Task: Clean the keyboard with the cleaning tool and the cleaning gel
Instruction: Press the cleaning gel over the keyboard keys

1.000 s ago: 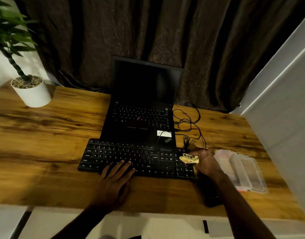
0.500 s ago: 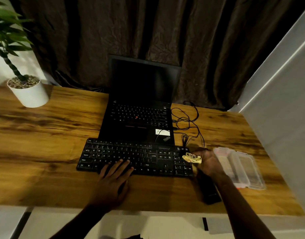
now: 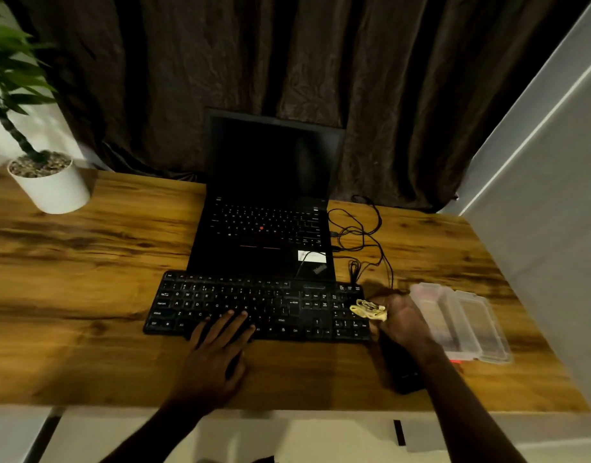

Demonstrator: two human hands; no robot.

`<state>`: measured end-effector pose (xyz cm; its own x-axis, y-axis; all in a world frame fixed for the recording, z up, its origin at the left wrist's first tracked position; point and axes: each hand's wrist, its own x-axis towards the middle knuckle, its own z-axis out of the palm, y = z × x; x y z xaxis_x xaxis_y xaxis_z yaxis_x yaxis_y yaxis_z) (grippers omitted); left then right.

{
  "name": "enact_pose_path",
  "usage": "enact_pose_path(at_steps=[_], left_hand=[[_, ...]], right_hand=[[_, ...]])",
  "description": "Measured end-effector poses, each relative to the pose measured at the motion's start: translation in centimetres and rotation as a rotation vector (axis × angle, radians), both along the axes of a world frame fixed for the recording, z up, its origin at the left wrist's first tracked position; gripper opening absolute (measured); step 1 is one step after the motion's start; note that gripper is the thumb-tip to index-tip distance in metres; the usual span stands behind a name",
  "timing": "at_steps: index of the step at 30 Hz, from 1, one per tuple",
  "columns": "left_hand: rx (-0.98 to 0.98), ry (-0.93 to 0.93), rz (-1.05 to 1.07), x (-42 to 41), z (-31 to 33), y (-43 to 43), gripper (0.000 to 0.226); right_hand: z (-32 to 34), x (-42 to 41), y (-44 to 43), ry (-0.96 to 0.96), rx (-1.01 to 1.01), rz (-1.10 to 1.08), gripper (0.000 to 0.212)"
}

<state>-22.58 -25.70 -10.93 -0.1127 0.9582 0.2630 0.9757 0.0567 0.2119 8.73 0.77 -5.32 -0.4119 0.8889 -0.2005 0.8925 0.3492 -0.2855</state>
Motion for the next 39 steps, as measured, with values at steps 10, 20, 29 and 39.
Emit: enact_pose_path(at_steps=[10,20,29,39], left_hand=[[0.03,0.006,-0.005,0.1,0.1,0.0,0.052],[0.014,0.027,-0.003,0.2,0.2,-0.1,0.053],[0.014,0.0,-0.007,0.1,0.2,-0.1,0.052],[0.012,-0.011,-0.01,0.0,0.0,0.0,0.052]], right_hand=[[0.9,-4.5,-2.7,0.07,0.086,0.206,0.046],[1.1,-2.4,-2.5,0.047,0.089,0.085,0.05],[2.0,-2.0,-2.5,0.011,0.06,0.052,0.054],[1.9,-5.9,-5.1,0.089,0.033,0.215,0.051]])
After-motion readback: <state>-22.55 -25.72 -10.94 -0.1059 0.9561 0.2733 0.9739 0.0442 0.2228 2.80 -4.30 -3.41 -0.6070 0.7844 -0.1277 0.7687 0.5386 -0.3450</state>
